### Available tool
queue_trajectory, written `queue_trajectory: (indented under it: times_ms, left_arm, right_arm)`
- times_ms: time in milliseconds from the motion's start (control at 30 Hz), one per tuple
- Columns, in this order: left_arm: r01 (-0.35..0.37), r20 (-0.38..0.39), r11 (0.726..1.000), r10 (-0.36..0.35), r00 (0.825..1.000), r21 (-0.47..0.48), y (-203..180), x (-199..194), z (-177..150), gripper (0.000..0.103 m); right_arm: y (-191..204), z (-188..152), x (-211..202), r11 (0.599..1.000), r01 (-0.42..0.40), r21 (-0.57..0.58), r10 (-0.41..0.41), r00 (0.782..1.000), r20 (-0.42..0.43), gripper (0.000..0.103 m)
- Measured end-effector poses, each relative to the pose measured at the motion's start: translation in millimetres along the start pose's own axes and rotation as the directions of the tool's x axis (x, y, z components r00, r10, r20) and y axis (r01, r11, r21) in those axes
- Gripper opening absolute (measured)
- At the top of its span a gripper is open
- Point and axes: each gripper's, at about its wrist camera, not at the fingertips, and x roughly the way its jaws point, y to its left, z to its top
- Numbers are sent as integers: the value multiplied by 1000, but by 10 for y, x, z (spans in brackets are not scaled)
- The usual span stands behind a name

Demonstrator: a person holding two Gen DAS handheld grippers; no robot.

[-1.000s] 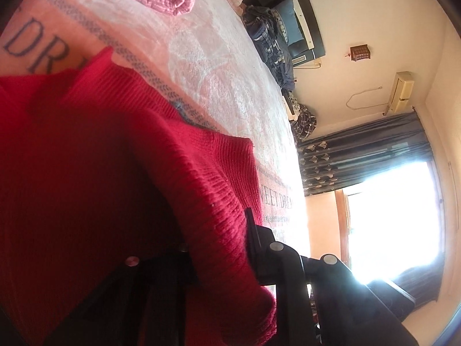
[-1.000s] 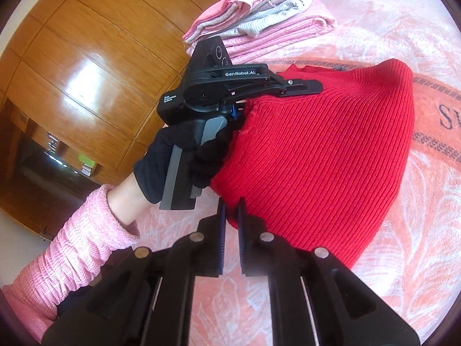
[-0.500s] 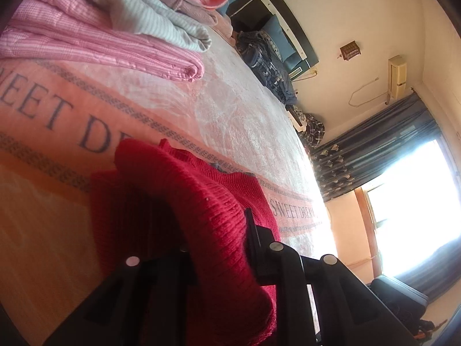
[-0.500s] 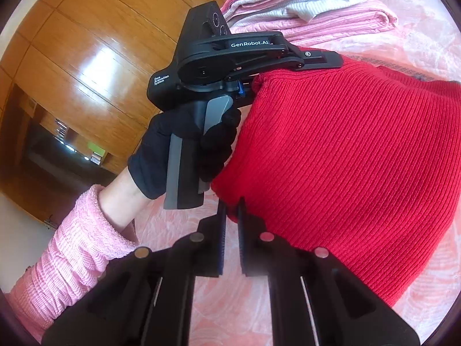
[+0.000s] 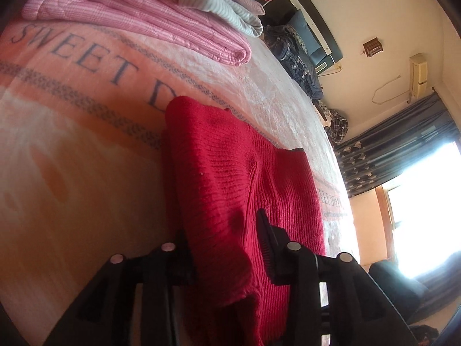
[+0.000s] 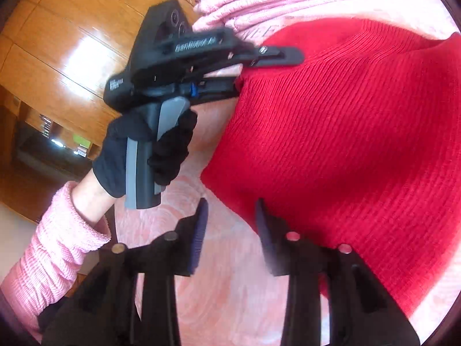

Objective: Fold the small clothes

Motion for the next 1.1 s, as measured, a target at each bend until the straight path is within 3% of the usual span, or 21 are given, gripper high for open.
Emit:
queue_trajectory:
  times_ms: [100, 200, 367, 533, 700, 867, 967, 1100]
  left_arm:
    - [-26, -6, 1000, 26, 1000, -16, 30, -170, -298, 42]
    - [-29, -18, 999, 29, 999, -14, 6, -343, -637, 42]
    - [-72, -51, 995, 76, 996, 65, -174, -422, -950, 43]
    - [-94, -64, 994, 98, 993, 57, -218, -336, -976, 42]
    - [-84, -67, 996, 86, 994, 40, -212, -341, -979, 42]
    - [-94, -71, 994, 97, 993, 52, -239, -365, -1004, 42]
    - [-152, -82, 985, 159, 984, 81, -228, -318, -1036, 42]
    - [-160, -69, 981, 168, 983, 110, -212, -290, -1084, 42]
  right_arm:
    - [-122, -112, -388, 999, -12, 35, 11, 999, 31, 43]
    - [-301, -327, -714, 987, 111, 113, -115, 993, 32, 45]
    - [-666, -596, -947, 955, 183, 231, -189, 982, 1, 49]
    - [-959, -601, -750, 939, 66, 339, -64, 998, -15, 48]
    - [-849, -511, -712, 940, 53, 338, -53, 999, -10, 19]
    - [-753, -486, -904, 949, 88, 303, -88, 996, -13, 12]
    - [-714, -459, -784, 952, 153, 265, -145, 988, -49, 12]
    - [-802, -506, -582, 946, 198, 257, -182, 980, -84, 12]
